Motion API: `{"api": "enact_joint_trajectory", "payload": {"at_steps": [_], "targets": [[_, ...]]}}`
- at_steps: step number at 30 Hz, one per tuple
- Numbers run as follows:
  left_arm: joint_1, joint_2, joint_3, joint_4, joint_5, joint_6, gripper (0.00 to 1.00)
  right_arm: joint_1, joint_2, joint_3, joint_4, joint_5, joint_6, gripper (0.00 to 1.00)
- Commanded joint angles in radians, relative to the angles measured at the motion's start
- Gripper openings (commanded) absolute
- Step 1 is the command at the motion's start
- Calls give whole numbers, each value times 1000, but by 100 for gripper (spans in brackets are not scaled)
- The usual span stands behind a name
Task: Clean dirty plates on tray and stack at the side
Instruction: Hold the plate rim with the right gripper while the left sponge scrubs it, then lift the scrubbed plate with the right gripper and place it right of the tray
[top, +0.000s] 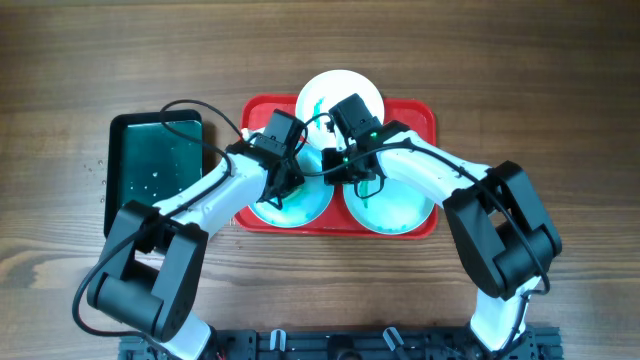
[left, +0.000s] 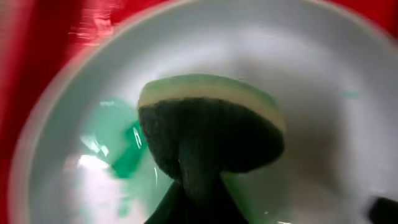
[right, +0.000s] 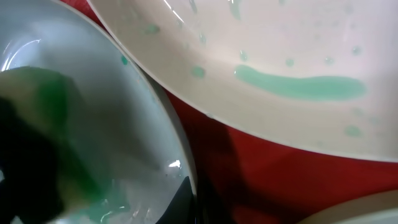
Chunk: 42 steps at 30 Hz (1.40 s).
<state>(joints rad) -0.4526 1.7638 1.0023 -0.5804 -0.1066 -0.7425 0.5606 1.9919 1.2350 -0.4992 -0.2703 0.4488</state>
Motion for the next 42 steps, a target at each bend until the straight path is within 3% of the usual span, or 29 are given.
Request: {"api": "enact_joint_trajectory", "payload": {"at_steps": [1,4,8,12,14,18,27,31,35,39,42], "targets": [[6,11,-4,-108,-297,2,4,5,28,-5,-10,15,-4,4],[19,11,-3,-135,-352,2,4,5,28,-5,-11,15,-4,4],[19,-23,40,-167,-301,2,4,5,28,-5,-10,15,-4,4],[19,-35,44,6,105,2,4,5,28,-5,-7,15,-4,4],[18,1,44,77,190,2,4,5,28,-5,-10,15,-3,4],[32,94,44,87,157,6,4,5,28,-5,-11,15,-4,4],[131,74,45,-114,-293,6,4,5,28,-5,-15,15,-4,4],[136,-43,46,-132,-252,5,4,5,28,-5,-14,15,-4,4],[183,-296,45,-150,22,5,4,5,15,11,-14,-40,-30,4],[299,-465,45,-251,53,5,4,5,-74,40,-19,-67,-67,4],[421,-499,45,-328,31,5,4,12,-184,45,-28,-2,-118,4]]}}
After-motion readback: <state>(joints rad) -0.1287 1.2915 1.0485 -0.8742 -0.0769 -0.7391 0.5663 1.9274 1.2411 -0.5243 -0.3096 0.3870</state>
